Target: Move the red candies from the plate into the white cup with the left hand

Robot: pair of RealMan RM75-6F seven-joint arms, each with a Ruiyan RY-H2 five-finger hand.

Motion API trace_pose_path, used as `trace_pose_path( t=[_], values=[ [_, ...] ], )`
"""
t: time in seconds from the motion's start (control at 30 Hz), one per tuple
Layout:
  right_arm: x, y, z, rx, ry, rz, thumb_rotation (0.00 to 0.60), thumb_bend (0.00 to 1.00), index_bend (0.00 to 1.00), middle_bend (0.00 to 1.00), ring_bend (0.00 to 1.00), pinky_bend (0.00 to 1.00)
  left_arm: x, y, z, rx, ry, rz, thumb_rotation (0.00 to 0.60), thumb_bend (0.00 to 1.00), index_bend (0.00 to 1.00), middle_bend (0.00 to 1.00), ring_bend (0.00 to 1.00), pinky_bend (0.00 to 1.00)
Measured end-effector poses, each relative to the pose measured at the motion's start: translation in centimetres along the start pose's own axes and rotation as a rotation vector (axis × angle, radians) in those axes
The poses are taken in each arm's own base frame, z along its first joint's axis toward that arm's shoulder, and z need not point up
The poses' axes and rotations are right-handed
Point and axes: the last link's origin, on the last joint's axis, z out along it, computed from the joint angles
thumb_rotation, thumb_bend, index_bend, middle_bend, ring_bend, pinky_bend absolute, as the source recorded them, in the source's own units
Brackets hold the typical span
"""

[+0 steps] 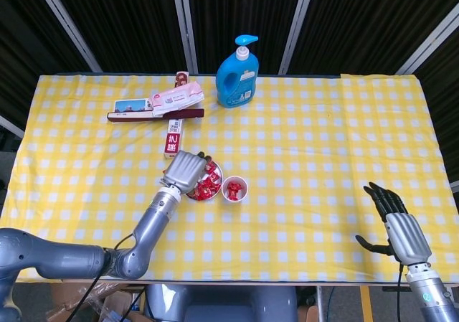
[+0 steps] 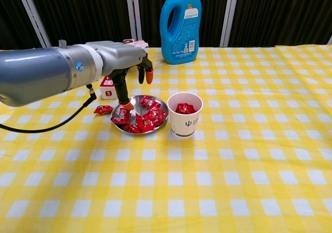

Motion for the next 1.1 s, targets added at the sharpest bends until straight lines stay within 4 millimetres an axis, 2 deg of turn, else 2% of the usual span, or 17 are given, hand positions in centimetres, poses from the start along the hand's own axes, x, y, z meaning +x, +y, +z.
trace_pose_path(
  t=[0.3,0.8,1.1],
  values=[
    [0.1,0.0,0.0,0.0,0.0,0.005,0.6,0.28,0.0,0.0,0.0,0.0,-2.6,0.6,0.6,0.01,-0.064,0.035,0.6,0.18,0.3,0.29,0.87,0.93],
    [0.1,0.0,0.0,0.002,-0.004,0.016,0.6,0.28,0.0,0.0,0.0,0.0,-4.4,1.4,2.2,0.04,-0.08,0.052,0.6,0.19,0.31,0.29,0.87,0.93],
    [0.1,0.0,0.0,0.003,-0.008,0.019,0.6,0.28,0.0,0.0,0.0,0.0,-4.8,2.2,2.9,0.032,-0.076,0.059,0.6,0.29,0.36,0.35,0.87,0.93]
  ],
)
